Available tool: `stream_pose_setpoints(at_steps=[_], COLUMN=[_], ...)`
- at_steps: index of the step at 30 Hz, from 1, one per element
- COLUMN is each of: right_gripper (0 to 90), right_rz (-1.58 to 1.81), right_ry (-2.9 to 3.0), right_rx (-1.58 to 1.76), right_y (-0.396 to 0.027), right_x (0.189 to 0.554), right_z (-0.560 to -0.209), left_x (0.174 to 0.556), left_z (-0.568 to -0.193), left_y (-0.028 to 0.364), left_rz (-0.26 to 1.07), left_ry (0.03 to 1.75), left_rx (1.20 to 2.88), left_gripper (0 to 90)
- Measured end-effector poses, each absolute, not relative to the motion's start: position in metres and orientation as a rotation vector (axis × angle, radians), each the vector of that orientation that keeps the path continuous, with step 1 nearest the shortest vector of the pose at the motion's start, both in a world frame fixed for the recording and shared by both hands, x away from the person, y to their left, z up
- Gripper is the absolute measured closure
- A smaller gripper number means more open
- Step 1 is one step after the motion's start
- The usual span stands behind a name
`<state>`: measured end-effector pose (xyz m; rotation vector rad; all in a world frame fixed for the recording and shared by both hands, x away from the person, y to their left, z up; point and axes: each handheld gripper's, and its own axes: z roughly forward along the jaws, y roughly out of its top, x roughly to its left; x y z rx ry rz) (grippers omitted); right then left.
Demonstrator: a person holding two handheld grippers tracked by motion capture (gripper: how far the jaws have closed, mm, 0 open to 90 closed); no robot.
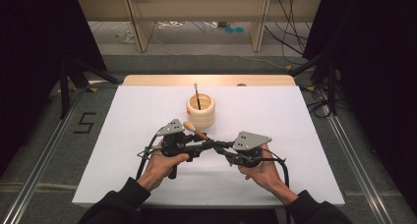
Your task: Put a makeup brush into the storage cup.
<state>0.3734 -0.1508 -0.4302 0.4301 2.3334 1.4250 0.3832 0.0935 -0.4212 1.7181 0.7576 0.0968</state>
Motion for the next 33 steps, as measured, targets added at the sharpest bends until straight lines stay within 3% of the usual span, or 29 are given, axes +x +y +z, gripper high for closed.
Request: stream_pose_setpoints(at_steps=[20, 33], right_gripper=[79.3, 79.2], right_rz=[1.447, 1.48], right_ry=[2.354, 2.371], right_rx=[0.45, 0.478], right_y=[-0.1476, -0.1462], right_x=[0.3725, 0.3716], right_z=[-0.4334, -0.434], left_x=[0.3824, 0.3798], left_z=[-0.4218, -0.4209], left_y=[0.0919, 0.089], left_rz=[0.038, 0.076], left_ry=[0.725, 0.695], left_rx=[1.658, 1.662], left_gripper=[75.9, 77.1])
